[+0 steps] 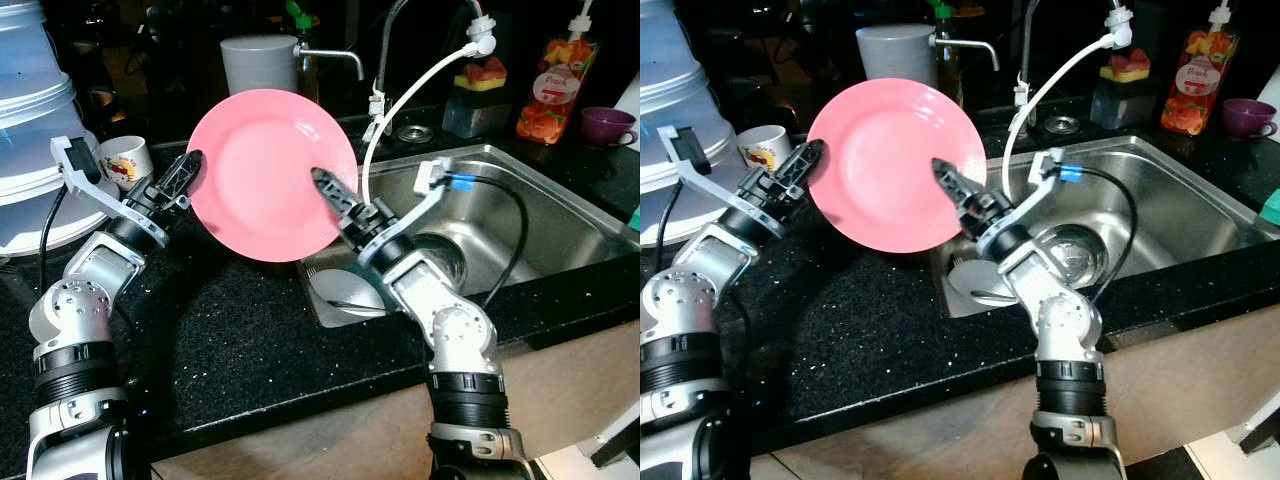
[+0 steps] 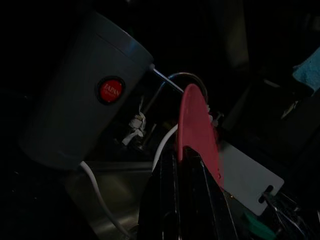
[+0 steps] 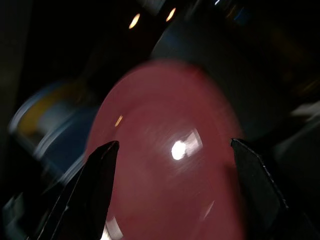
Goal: Kitchen organization
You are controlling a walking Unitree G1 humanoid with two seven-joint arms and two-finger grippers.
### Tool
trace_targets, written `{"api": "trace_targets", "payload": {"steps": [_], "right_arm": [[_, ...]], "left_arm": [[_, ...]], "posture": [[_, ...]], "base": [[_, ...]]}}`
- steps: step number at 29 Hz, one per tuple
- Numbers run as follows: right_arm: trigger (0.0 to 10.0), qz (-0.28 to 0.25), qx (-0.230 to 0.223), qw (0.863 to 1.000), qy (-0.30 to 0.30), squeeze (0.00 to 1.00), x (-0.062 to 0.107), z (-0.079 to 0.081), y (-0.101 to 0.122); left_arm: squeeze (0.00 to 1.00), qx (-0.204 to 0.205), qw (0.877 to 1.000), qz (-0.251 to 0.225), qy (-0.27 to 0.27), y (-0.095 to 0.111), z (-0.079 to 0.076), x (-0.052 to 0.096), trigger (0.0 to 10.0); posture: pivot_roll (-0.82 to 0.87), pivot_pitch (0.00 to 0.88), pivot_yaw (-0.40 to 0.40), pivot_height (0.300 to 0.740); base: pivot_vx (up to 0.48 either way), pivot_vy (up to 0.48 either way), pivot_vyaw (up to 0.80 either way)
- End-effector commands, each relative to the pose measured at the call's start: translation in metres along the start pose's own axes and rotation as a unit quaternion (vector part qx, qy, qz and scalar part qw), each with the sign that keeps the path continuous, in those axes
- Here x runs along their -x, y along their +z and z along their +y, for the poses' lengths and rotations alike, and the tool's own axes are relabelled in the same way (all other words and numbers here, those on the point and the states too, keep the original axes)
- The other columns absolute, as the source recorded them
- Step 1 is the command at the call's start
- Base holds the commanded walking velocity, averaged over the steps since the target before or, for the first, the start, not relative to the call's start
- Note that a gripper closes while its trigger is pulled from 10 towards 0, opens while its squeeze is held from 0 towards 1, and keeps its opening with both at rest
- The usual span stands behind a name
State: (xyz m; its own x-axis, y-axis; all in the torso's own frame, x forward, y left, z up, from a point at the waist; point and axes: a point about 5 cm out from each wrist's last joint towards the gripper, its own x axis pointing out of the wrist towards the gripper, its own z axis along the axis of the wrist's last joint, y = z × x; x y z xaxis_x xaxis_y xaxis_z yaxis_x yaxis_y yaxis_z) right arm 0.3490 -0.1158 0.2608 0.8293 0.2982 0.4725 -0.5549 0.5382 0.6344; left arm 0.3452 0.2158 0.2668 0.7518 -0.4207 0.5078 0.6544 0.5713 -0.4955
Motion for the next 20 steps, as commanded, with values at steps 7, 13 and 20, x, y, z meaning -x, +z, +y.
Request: {"api": "trace_targets", "payload": {"steps": [7,13,20], "right_arm": [[10.0,0.006,0.035,0.999,-0.04,0.0,0.0,-0.012,-0.002],[10.0,0.032,0.007,0.999,0.005,0.0,0.0,0.003,-0.017],[0.0,0.034,-0.026,0.998,0.053,0.0,0.0,0.018,-0.022]], "left_arm": [[0.0,-0.002,1.0,-0.014,-0.001,0.008,0.0,0.002,0.0],[0.0,0.005,1.0,-0.007,-0.005,0.004,-0.001,0.002,0.0],[0.0,0.013,1.0,0.007,-0.001,-0.006,0.0,-0.001,0.0]], "posture": [[0.05,0.041,0.078,0.74],[0.05,0.038,0.08,0.74],[0.04,0.024,0.085,0.74]], "base": [[0.0,0.0,0.0],[0.0,0.0,0.0],[0.0,0.0,0.0]]}}
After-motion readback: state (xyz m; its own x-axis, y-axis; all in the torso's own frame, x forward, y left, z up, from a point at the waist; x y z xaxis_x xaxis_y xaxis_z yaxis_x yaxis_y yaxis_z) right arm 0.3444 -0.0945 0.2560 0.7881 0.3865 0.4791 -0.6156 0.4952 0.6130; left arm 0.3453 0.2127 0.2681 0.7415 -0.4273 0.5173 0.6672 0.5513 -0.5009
